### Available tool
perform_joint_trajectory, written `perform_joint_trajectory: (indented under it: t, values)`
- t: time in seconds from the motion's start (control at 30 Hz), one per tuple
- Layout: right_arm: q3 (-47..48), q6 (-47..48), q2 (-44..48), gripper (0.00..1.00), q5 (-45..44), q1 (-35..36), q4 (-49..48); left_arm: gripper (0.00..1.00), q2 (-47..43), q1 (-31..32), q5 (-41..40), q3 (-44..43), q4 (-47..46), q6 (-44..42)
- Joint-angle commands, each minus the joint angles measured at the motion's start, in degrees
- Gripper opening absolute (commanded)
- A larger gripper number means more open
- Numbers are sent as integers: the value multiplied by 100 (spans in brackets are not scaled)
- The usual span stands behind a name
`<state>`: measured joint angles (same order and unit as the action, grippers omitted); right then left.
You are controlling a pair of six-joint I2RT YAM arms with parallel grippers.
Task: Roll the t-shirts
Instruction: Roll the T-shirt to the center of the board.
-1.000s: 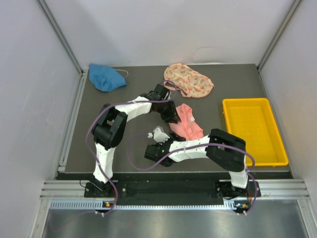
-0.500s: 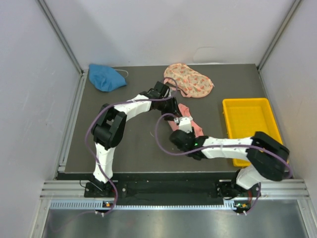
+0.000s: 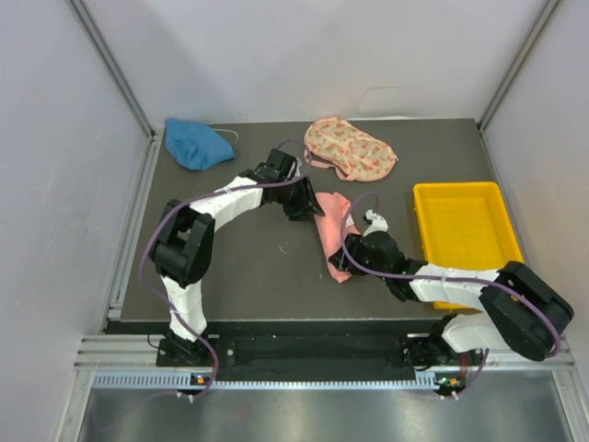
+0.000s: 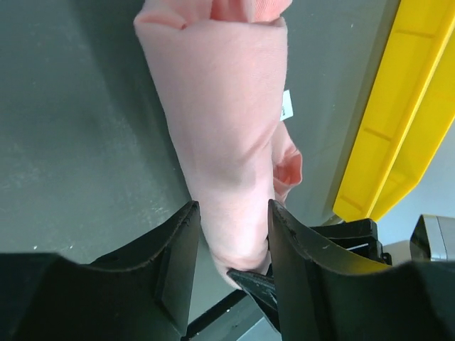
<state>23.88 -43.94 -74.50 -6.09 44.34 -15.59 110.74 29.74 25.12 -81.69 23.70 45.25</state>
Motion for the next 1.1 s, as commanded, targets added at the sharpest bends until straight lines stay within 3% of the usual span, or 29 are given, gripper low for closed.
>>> perform_joint_trajectory:
  t: [0.0, 0.4, 0.6, 0.83, 1.07]
  values:
    - [-427, -878, -336, 49, 1417, -92, -891, 47, -535, -3, 27, 320, -190, -17]
    - [-1043, -2170, -1268, 48, 1962, -276, -2903, 38, -589, 41, 441, 725, -709, 343]
    - [-1228, -2479, -1655, 47, 1971, -329, -3380, 35, -360, 129, 406, 690, -762, 414]
    - [-1070, -2268, -1261, 46, 1734, -338, -2564, 29, -26, 375, -269, 444, -429, 510]
    - [-499, -1548, -259, 49, 1067, -329, -395, 26, 150, 682, -1105, 162, 47, 651]
